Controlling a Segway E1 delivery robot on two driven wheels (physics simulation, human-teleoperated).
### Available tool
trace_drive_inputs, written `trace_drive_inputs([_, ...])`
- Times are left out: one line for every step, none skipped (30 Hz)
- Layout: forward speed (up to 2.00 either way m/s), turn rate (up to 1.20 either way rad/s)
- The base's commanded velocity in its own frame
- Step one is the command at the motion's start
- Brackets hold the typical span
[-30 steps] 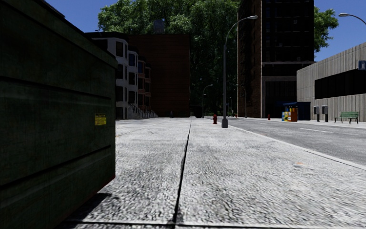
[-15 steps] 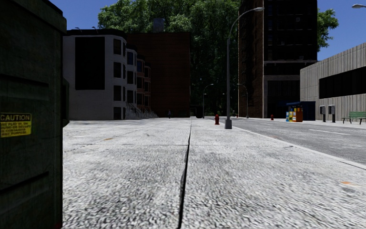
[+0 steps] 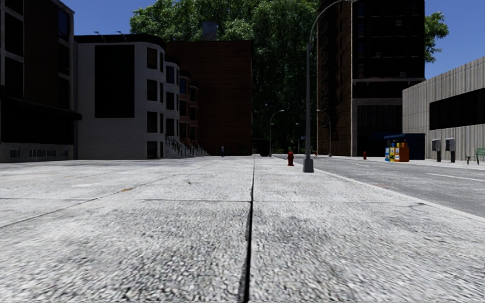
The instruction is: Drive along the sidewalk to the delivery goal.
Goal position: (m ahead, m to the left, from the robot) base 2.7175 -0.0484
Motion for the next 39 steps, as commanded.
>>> trace_drive_inputs([1.74,0.00])
trace_drive_inputs([1.74,0.00])
trace_drive_inputs([1.74,0.00])
trace_drive_inputs([1.74,0.00])
trace_drive_inputs([1.74,0.00])
trace_drive_inputs([1.75,0.00])
trace_drive_inputs([1.75,0.00])
trace_drive_inputs([1.76,0.00])
trace_drive_inputs([1.76,0.00])
trace_drive_inputs([1.76,0.00])
trace_drive_inputs([1.76,0.00])
trace_drive_inputs([1.76,0.00])
trace_drive_inputs([1.76,0.00])
trace_drive_inputs([1.76,0.00])
trace_drive_inputs([1.77,0.00])
trace_drive_inputs([1.77,0.00])
trace_drive_inputs([1.77,0.00])
trace_drive_inputs([1.77,0.00])
trace_drive_inputs([1.77,0.00])
trace_drive_inputs([1.77,0.00])
trace_drive_inputs([1.77,0.00])
trace_drive_inputs([1.77,0.00])
trace_drive_inputs([1.77,0.00])
trace_drive_inputs([1.77,0.00])
trace_drive_inputs([1.77,0.00])
trace_drive_inputs([1.77,0.00])
trace_drive_inputs([1.77,0.00])
trace_drive_inputs([1.77,0.00])
trace_drive_inputs([1.77,0.00])
trace_drive_inputs([1.77,0.00])
trace_drive_inputs([1.77,0.00])
trace_drive_inputs([1.77,0.00])
trace_drive_inputs([1.77,0.00])
trace_drive_inputs([1.77,0.00])
trace_drive_inputs([1.77,0.00])
trace_drive_inputs([1.77,0.00])
trace_drive_inputs([1.77,0.00])
trace_drive_inputs([1.77,0.00])
trace_drive_inputs([1.77,0.00])
